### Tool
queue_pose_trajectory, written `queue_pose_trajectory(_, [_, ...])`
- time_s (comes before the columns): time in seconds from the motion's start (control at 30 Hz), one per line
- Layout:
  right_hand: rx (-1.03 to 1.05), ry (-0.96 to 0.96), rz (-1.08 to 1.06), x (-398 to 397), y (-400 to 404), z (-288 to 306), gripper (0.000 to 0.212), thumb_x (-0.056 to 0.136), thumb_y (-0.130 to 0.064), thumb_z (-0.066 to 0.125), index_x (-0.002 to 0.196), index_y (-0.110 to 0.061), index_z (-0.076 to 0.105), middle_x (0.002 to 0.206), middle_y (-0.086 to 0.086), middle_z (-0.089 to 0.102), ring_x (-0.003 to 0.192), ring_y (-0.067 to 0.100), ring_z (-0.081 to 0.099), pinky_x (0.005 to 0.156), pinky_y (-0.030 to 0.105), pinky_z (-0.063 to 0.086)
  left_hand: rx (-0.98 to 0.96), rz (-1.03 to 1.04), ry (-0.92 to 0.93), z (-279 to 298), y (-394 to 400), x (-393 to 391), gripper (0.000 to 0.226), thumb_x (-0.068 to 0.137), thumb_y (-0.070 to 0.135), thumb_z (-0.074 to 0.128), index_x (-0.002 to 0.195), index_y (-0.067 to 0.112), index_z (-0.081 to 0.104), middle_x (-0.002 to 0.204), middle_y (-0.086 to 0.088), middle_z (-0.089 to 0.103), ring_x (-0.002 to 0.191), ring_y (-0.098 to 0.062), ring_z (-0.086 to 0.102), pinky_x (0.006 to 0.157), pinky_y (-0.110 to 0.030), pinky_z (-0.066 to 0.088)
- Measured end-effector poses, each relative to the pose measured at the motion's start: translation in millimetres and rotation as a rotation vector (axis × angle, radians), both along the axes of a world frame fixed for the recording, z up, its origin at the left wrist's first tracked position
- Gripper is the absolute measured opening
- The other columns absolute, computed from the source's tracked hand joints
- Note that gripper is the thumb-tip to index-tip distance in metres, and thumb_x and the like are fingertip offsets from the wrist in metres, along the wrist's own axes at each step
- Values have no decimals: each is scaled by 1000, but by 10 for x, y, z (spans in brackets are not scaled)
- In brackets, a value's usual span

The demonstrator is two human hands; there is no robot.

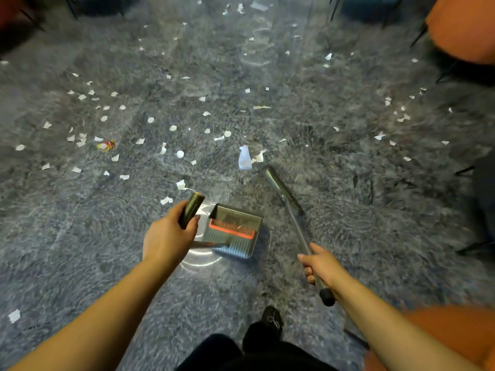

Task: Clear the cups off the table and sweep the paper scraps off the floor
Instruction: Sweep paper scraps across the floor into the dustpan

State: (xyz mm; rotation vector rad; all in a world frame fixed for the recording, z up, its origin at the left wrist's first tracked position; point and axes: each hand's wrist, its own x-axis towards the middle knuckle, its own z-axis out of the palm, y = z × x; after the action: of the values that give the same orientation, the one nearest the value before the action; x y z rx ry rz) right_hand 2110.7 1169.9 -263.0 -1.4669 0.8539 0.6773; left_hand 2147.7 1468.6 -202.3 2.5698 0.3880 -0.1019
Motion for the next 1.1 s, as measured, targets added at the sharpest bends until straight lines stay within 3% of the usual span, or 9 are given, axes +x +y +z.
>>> queue_pose_trajectory(0.17, [-5, -7, -3, 791, -87, 45, 45, 99, 0, 43, 142, -2, 32, 68, 8, 40, 50, 14, 32, 37, 21, 29, -1, -4, -23, 67, -108, 836, 38, 91, 41, 59, 127, 29, 56, 98, -8, 71, 92, -34, 63, 71, -36, 48])
queue_pose_trajectory(0.4, [18, 4, -67, 1903, -162, 20, 46, 97, 5, 43, 141, 0, 33, 66, 9, 41, 36, 9, 33, 33, 15, 26, 16, -81, 27, -37, -155, 2031, 39, 91, 44, 58, 128, 33, 55, 96, -6, 70, 90, -31, 64, 69, -35, 48])
queue_pose_trajectory(0.57, [20, 17, -121, 2591, -257, 32, 62, 96, 4, 46, 151, -8, 19, 68, 11, 47, 39, 11, 37, 34, 18, 29, 13, -122, 38, -46, -198, 2761, 38, 91, 42, 58, 128, 33, 56, 93, -7, 70, 89, -32, 64, 66, -33, 45])
queue_pose_trajectory(0.67, [7, 5, -128, 2990, -290, 105, 54, 97, 5, 45, 147, -1, 26, 70, 11, 47, 46, 13, 36, 33, 18, 28, 61, -164, 55, -74, -217, 3176, 39, 91, 43, 58, 129, 34, 56, 94, -7, 71, 90, -32, 64, 66, -33, 45])
queue_pose_trajectory(0.8, [-16, -9, -132, 3551, -415, 78, 45, 97, 6, 42, 140, 9, 29, 67, 10, 42, 38, 10, 35, 32, 15, 25, 86, -168, 93, -112, -287, 3683, 42, 92, 45, 56, 132, 37, 52, 97, -6, 71, 90, -30, 64, 62, -30, 40])
queue_pose_trajectory(1.1, [-68, 78, -32, 5031, -1075, -254, 39, 96, 4, 45, 135, 4, 38, 62, 10, 40, 49, 16, 34, 39, 23, 28, 119, -121, 176, -276, -547, 4830, 46, 88, 53, 59, 132, 43, 52, 101, -2, 70, 92, -26, 65, 67, -31, 46])
